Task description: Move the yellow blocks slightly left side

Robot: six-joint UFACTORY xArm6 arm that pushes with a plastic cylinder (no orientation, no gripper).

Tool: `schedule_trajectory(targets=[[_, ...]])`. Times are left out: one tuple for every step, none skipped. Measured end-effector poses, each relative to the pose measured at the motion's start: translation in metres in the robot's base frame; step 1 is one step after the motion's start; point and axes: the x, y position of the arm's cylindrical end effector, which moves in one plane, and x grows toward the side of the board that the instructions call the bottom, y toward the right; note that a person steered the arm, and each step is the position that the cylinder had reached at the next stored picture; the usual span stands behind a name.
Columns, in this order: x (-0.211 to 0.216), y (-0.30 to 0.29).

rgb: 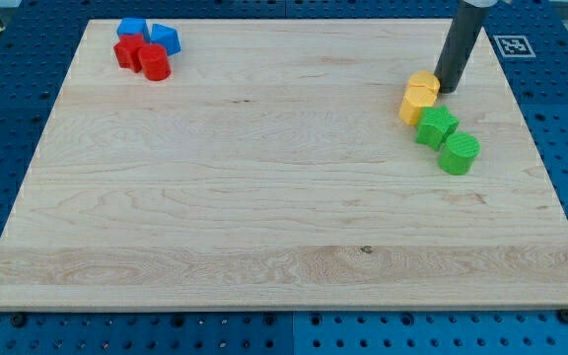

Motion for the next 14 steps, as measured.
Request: schedule_trajectory(targets=[[0.003,0.0],[0.011,-0.002],[0.003,-0.006],[-0.011,-0.007],[-0.009,-0.008],[-0.016,-0.015],[-0.018,-0.016],[-0.015,-0.016],[-0.011,-0.016],[-0.011,-0.019],[-0.011,-0.023],[-0.011,-0.022],[-0.011,-0.022],[-0.01,-0.032]])
